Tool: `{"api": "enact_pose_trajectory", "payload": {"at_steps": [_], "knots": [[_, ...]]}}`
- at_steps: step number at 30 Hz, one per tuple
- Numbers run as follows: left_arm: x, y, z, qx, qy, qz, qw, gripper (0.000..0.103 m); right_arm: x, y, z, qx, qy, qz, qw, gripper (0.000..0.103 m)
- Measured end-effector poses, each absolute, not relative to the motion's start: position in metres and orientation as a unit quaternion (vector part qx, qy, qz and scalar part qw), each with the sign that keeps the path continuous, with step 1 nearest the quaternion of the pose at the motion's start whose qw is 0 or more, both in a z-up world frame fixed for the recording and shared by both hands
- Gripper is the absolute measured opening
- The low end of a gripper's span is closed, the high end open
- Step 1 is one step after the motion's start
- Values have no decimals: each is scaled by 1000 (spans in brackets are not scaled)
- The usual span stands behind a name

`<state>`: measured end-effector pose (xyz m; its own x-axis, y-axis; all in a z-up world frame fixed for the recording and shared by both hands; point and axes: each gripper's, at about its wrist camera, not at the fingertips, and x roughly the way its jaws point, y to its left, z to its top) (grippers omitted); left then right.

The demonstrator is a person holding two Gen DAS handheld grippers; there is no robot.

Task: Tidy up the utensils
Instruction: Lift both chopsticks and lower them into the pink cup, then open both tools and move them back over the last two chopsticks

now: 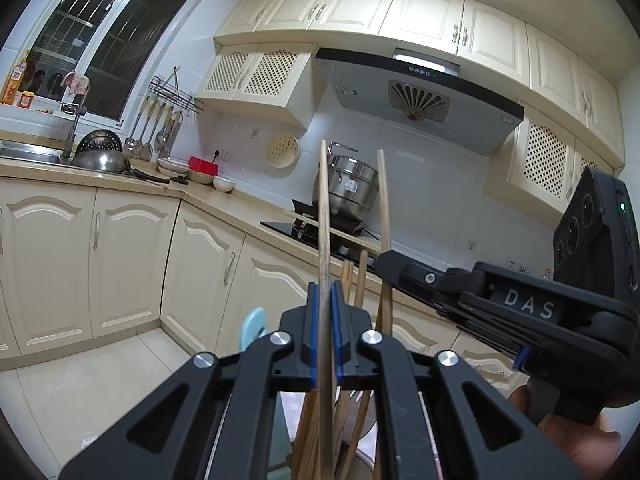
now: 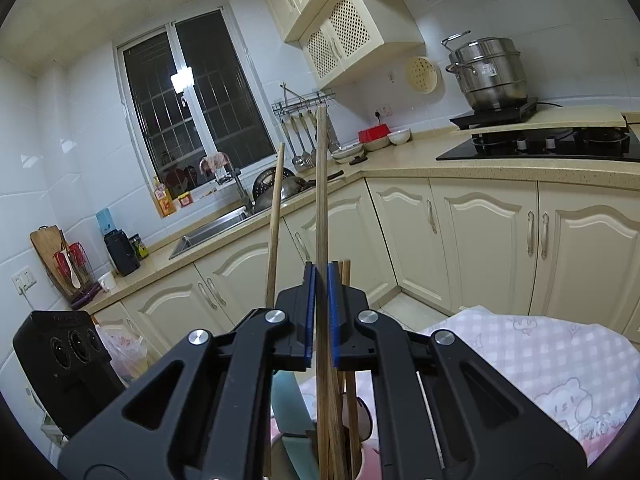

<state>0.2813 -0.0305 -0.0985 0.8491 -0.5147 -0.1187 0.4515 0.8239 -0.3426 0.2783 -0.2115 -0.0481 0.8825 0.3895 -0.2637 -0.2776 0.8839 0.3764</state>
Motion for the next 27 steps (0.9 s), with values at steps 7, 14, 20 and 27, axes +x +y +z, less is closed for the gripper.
{"api": "enact_pose_trajectory", "payload": {"at_steps": [7,14,20,27], "knots": [[265,-22,-97,-147,109,-243,953,60,267,-222,-47,176,173,170,954,72],[235,-3,-76,-120,107,-208,965,93,237,-245,-28,200,148,152,956,93],[202,11,-59,-106,99,-197,970,93,207,-259,-10,206,132,146,959,95],[164,20,-42,-101,91,-188,973,93,169,-267,6,196,127,139,962,96]]}}
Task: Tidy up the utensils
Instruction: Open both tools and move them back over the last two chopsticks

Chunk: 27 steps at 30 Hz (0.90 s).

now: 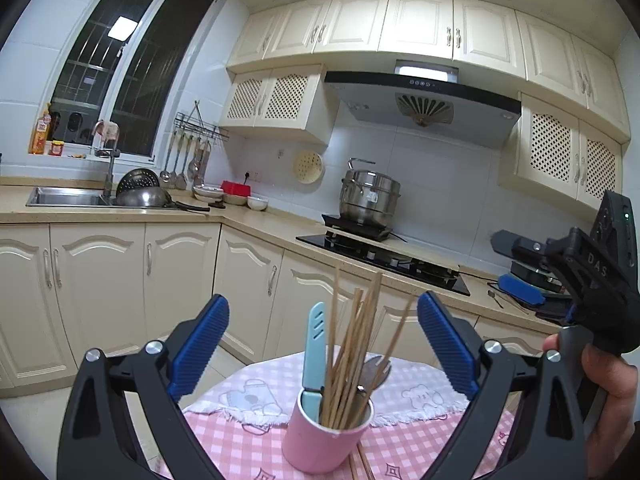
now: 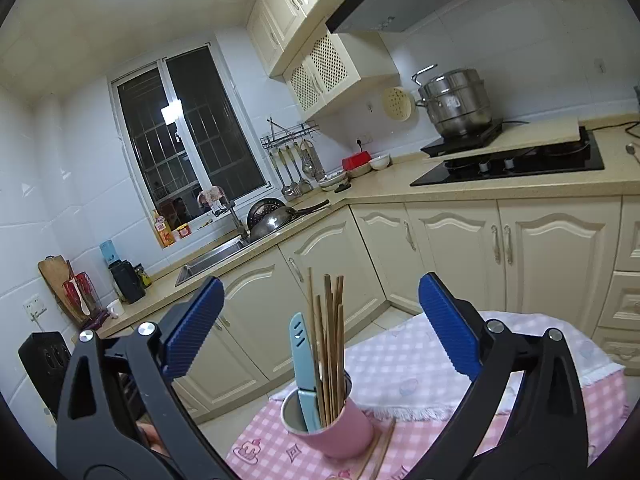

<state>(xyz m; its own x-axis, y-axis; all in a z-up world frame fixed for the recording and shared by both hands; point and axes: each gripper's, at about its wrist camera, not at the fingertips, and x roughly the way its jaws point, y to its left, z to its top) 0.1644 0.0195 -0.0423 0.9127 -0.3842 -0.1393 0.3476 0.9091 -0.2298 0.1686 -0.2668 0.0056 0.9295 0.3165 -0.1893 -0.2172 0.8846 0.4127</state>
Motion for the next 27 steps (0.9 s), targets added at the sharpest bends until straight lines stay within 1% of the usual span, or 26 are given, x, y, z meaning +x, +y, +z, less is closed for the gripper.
{"api": "enact_pose_trajectory", "payload": {"at_steps": [3,7,13,19,22,27], "knots": [[151,22,-38,-98,96,-184,973,93,155,-269,9,192,136,136,962,97],[132,20,-37,-81,110,-176,975,93,142,-269,8,183,168,127,960,97],[109,13,-38,-46,139,-166,975,93,125,-269,-4,173,208,119,955,97],[104,5,-44,-21,170,-161,972,93,125,-270,-22,173,258,106,945,97],[105,-1,-50,-4,192,-161,968,93,129,-268,-34,168,289,102,937,97],[119,-13,-73,32,258,-160,952,93,141,-264,-64,160,355,95,916,97]]}}
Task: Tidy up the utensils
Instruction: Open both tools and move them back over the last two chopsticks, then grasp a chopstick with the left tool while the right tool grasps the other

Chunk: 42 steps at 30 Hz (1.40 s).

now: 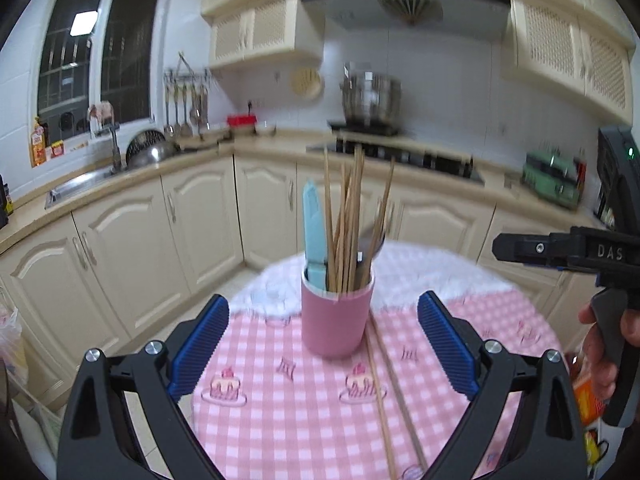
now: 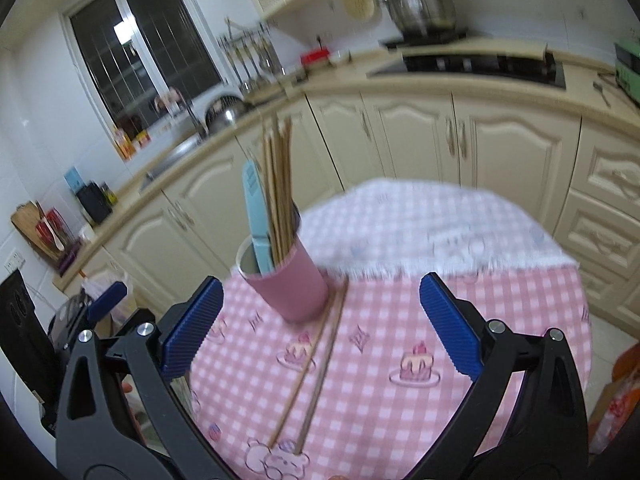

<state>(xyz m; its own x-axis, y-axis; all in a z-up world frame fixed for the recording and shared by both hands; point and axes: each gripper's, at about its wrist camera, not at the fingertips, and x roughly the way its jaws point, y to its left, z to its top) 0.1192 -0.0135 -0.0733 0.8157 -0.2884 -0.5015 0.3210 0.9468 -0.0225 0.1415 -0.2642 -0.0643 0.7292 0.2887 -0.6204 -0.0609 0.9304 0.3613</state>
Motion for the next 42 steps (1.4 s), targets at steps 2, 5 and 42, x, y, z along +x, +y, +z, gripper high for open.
{"api": "enact_pose_trajectory", "payload": {"at_steps": [2,5,42], "knots": [[127,-18,-85,40,288,-161,943,93,145,-265,-75,159,374,92,909,97],[136,-25,-103,53,327,-165,929,93,148,-266,-90,155,398,86,900,97],[205,-57,-213,166,496,-228,821,22,216,-205,-198,73,593,64,800,68]]}}
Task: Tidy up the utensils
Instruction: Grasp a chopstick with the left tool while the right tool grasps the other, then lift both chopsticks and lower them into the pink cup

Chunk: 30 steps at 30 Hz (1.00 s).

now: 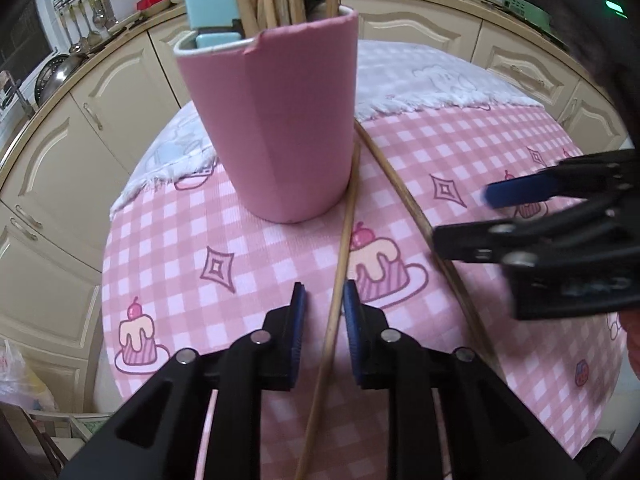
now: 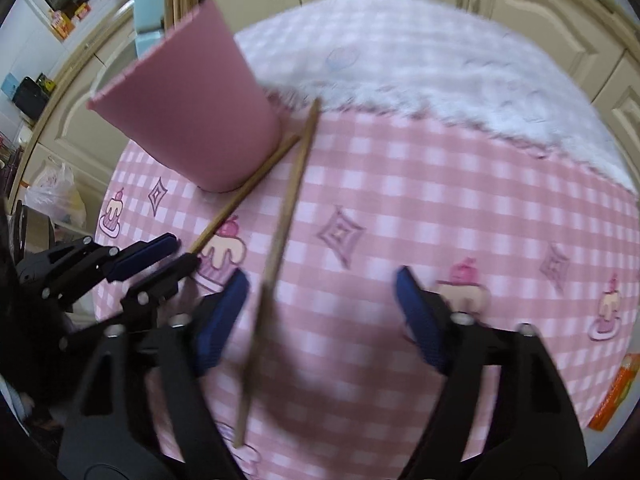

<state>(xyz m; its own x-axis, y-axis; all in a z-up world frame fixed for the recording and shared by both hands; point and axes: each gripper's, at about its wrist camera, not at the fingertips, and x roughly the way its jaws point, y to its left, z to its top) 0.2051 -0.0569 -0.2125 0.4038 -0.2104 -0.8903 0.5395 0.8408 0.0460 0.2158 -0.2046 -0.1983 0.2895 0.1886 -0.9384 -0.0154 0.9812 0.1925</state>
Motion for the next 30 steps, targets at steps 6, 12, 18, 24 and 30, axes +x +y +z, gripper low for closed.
{"api": "enact_pose_trajectory", "payload": {"at_steps": [6,12,18,24,30], "knots": [[212,-63,-214,191,496,-235,814,30,224,-182,-197,18,615,54,786,37],[220,-78,-215,207,502,-261,798,15,231,-174,-199,15,634,65,771,16],[211,-85,-215,220,500,-276,791,5,222,-192,-200,52,627,100,771,7],[192,-77,-211,197,495,-287,796,5,186,-234,-196,116,593,118,788,7],[164,-73,-188,150,460,-324,813,5,157,-266,-170,166,517,127,830,7]]}}
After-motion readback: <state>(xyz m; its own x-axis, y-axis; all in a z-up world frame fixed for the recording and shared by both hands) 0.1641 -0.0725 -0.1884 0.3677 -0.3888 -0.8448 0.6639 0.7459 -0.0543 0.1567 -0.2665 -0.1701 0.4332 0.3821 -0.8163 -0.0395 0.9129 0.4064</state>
